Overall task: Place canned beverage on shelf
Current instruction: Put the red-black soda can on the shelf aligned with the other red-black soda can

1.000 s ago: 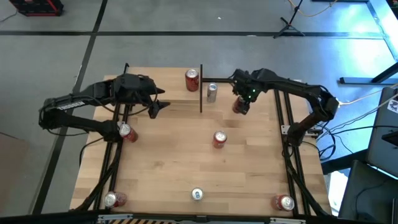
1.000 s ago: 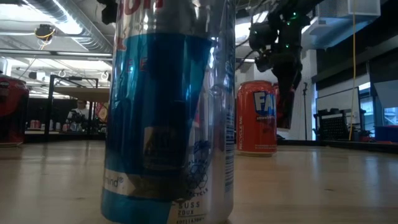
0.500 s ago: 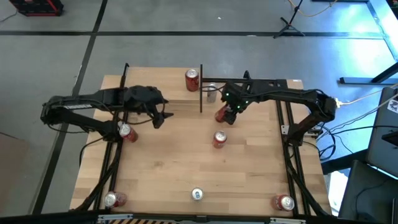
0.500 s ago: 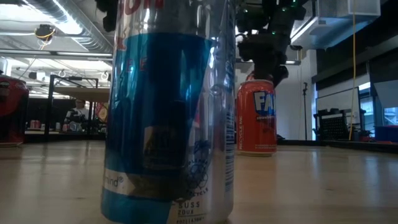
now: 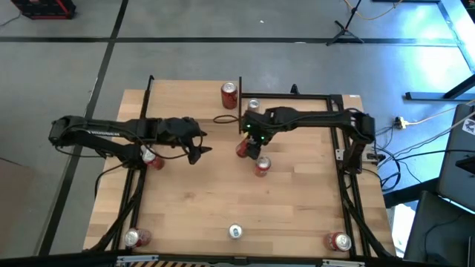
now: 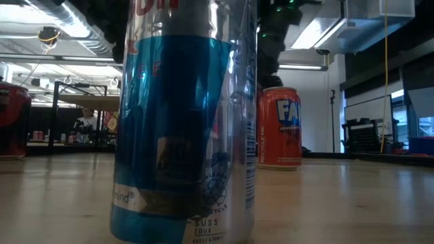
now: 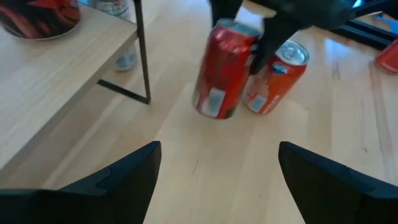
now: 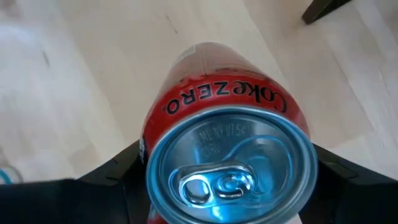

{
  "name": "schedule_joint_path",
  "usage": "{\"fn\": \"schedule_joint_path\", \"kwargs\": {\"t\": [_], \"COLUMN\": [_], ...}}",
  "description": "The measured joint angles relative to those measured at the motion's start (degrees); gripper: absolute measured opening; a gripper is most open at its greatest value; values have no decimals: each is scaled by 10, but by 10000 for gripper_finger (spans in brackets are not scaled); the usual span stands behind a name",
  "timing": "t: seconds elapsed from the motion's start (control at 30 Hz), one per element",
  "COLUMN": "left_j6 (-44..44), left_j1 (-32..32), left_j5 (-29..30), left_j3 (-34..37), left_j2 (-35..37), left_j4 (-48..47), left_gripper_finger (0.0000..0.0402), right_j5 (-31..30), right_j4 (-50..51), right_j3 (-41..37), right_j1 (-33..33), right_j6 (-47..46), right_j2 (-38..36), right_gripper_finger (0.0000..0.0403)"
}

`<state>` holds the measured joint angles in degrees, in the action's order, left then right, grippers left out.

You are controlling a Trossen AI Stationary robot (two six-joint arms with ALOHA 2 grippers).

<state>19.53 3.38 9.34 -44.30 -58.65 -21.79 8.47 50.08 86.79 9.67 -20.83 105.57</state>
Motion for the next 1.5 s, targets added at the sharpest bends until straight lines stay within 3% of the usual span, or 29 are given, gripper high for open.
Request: {"fn": "schedule_joint_path", "kwargs": {"t": [0.17,0.5,1.0,1.5], "left_j6": [0,22,76,134], "left_j1": [-15,-50,-76,-104], "left_j5": [12,32,56,79], "left_j3": [11,11,11,11], "left_j2": [0,-50,-96,-174], "left_j4": [25,26,93,154], "left_gripper_finger": [322,322,322,322], "right_j5": [-3,1,-41,-15], "right_j4": [2,-12,19,-33], "right_j3": [39,42,43,42], "right_j1": [-3,-3,-4,-7], "right_j6": [-18,-10,92,92], "right_j2": [40,69,73,75], "right_gripper_finger": [275,279,283,338]}}
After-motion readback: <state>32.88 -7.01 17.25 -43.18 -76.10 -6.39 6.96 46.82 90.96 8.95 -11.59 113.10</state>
